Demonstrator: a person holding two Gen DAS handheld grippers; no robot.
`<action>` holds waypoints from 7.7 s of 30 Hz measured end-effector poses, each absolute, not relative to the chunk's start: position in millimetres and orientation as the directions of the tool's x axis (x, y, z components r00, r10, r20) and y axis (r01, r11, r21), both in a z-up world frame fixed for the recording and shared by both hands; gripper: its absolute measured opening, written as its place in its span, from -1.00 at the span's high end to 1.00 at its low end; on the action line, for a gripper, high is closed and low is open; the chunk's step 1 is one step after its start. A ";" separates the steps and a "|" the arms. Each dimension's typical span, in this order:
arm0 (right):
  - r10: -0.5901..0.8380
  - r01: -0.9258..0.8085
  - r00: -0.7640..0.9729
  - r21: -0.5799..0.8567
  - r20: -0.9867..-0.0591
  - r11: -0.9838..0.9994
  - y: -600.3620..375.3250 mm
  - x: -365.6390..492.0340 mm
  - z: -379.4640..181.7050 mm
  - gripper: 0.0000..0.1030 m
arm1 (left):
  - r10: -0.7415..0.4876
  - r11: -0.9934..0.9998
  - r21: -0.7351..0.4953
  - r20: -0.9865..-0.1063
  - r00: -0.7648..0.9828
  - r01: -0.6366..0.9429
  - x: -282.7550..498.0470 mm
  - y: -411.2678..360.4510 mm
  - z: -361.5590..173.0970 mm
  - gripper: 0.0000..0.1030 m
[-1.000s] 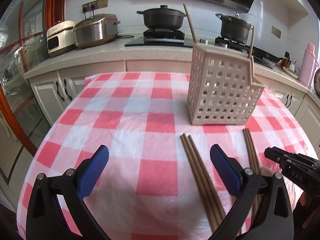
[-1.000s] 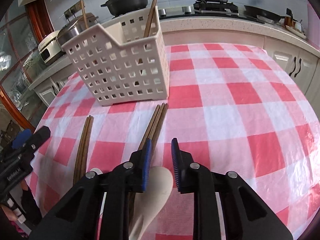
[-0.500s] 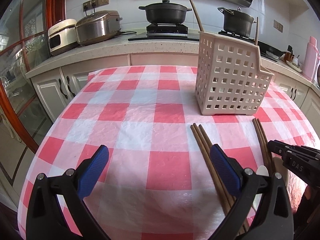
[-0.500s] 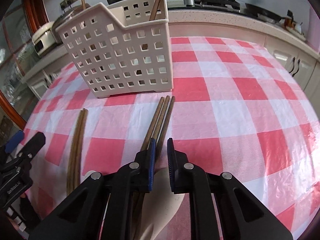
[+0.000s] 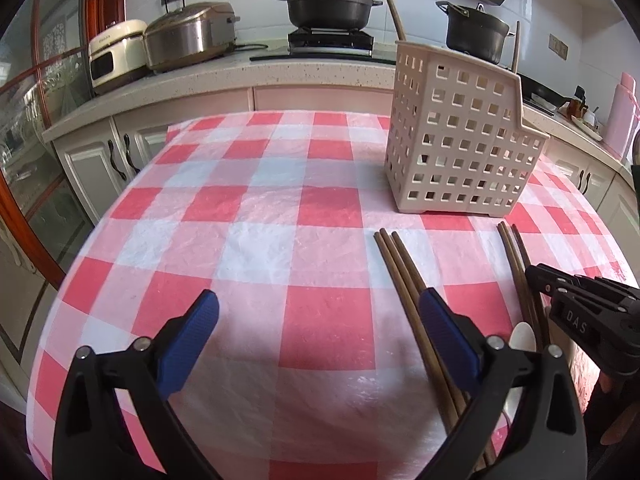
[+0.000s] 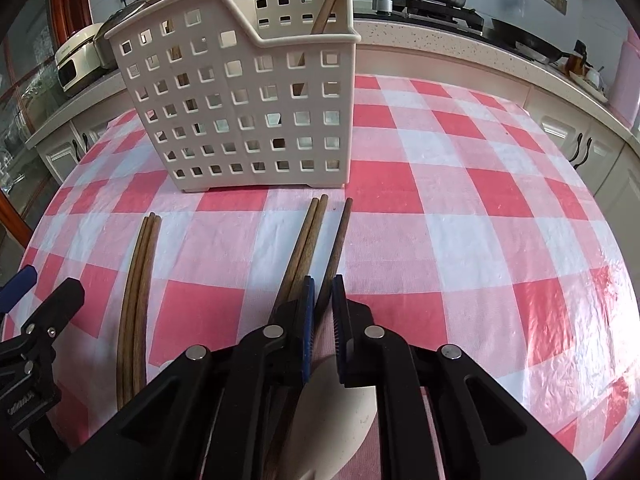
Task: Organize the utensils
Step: 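Close the right tool on another wooden chopstick while the left tool grasps one too, then lift both chopsticks upright with both tools and carry them over the caddy, then lower the chopsticks into the caddy, open both tools and withdraw, then lower the right tool onto a wooden chopstick while the left tool approaches another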
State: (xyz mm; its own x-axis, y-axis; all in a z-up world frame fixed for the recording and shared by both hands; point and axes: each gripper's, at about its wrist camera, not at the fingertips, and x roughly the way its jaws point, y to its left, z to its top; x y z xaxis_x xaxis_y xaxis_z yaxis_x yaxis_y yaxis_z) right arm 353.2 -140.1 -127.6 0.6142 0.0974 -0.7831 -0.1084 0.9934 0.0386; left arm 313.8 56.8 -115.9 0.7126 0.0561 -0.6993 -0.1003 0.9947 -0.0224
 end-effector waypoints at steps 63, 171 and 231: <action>0.368 -0.277 0.810 0.256 -0.457 0.926 -178.7 252.3 -15.8 0.87 | -0.079 0.996 -0.074 -0.501 0.862 0.048 242.5 22.8 -19.1 0.87; 0.339 -0.299 0.840 0.159 -0.423 0.941 -172.2 422.2 52.7 0.42 | -0.136 0.988 -0.126 -0.462 0.876 0.087 418.0 34.3 76.1 0.36; 0.207 -0.197 0.587 0.109 -0.783 0.974 -143.8 341.8 -119.3 0.78 | 0.025 0.999 -0.008 -0.566 0.824 -0.036 278.5 63.6 -92.0 -0.90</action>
State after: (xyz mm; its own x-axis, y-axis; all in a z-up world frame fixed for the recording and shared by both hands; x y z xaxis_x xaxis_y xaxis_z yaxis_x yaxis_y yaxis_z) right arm 341.8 -143.8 -119.3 0.5869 0.2068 -0.7828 -0.1973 0.9742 0.1095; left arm 278.5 63.6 -92.0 0.8241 0.0248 -0.5660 -0.0358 0.9993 -0.0084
